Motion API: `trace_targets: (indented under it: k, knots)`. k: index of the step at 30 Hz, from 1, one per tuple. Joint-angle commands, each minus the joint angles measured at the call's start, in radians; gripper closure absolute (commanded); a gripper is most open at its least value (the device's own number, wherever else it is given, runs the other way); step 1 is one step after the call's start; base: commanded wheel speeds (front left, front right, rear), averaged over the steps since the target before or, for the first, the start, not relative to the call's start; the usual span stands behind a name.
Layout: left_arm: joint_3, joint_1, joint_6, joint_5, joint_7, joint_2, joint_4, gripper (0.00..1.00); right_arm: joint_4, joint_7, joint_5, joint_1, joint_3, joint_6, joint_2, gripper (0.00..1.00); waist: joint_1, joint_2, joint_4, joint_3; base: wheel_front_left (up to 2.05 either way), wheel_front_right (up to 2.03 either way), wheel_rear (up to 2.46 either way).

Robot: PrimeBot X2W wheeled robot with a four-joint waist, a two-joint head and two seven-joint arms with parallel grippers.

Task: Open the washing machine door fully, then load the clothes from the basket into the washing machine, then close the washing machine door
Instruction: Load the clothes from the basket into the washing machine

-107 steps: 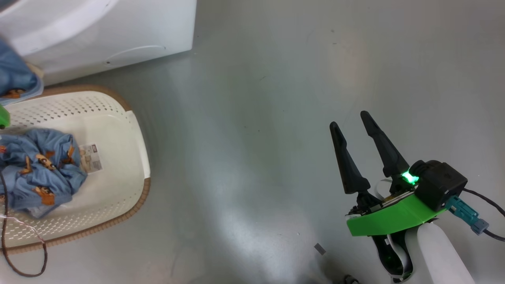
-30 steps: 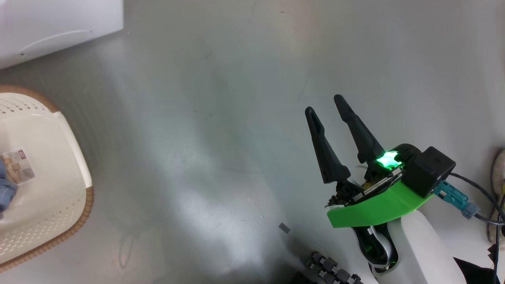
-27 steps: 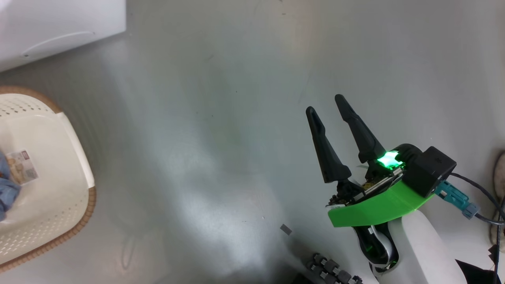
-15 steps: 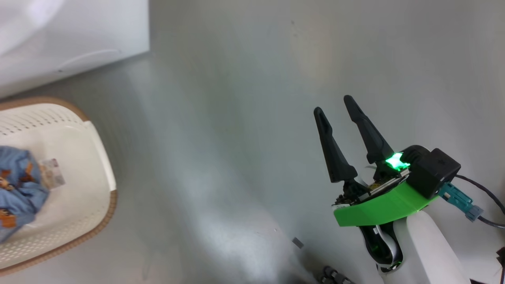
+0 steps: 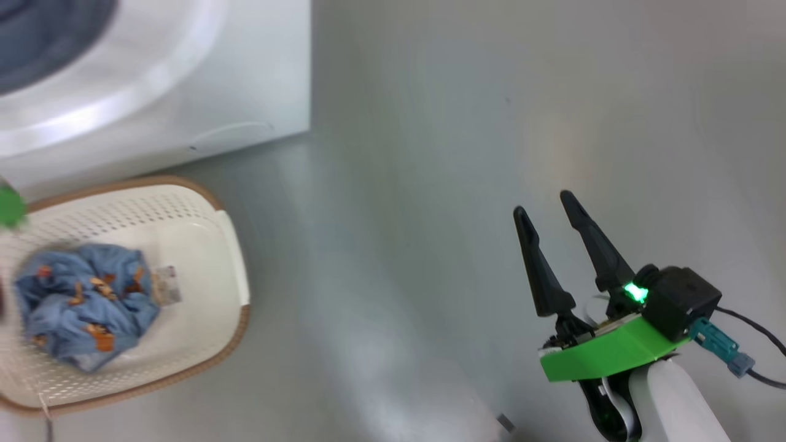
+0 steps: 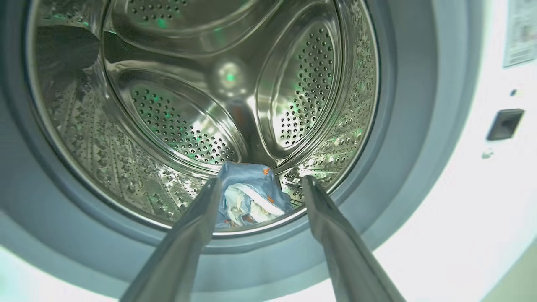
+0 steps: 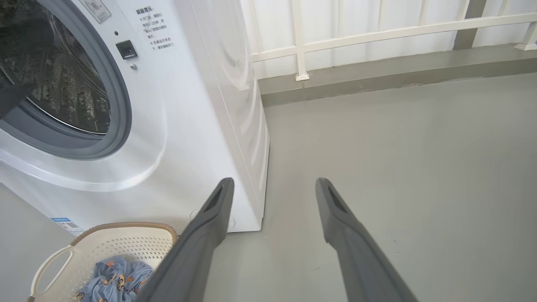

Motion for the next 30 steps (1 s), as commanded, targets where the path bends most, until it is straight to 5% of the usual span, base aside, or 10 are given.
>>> trace_targets:
  k: [1,8,12,22,30]
  knots:
    - [0.047,0.066,0.038,-0.001,-0.013,0.045,-0.081,0.00,-0.023,-0.005,-0.015,0.034,0.014,0.009,-0.007,0.00,0.0000,0.0000,0.061,-0.068,0.00,0.00,0.00]
    - [0.039,0.373,0.157,0.005,-0.029,0.002,-0.323,0.00,-0.021,-0.003,-0.041,0.081,-0.018,0.009,-0.025,0.00,0.0000,0.0000,0.120,-0.157,0.00,0.00,0.00]
    - [0.008,0.491,0.190,0.006,-0.036,-0.035,-0.386,0.00,-0.029,0.013,-0.057,0.112,-0.038,0.009,-0.034,0.00,0.0000,0.0000,0.151,-0.211,0.00,0.00,0.00]
    - [-0.063,0.640,0.185,-0.011,-0.062,-0.123,-0.392,0.00,-0.086,0.077,-0.089,0.206,-0.086,0.009,-0.047,0.00,0.0000,0.0000,0.233,-0.339,0.00,0.00,0.00]
    - [-0.107,0.701,0.158,0.015,-0.073,-0.141,-0.345,0.00,-0.138,0.135,-0.126,0.278,-0.106,0.009,-0.047,0.00,0.0000,0.0000,0.275,-0.426,0.00,0.00,0.00]
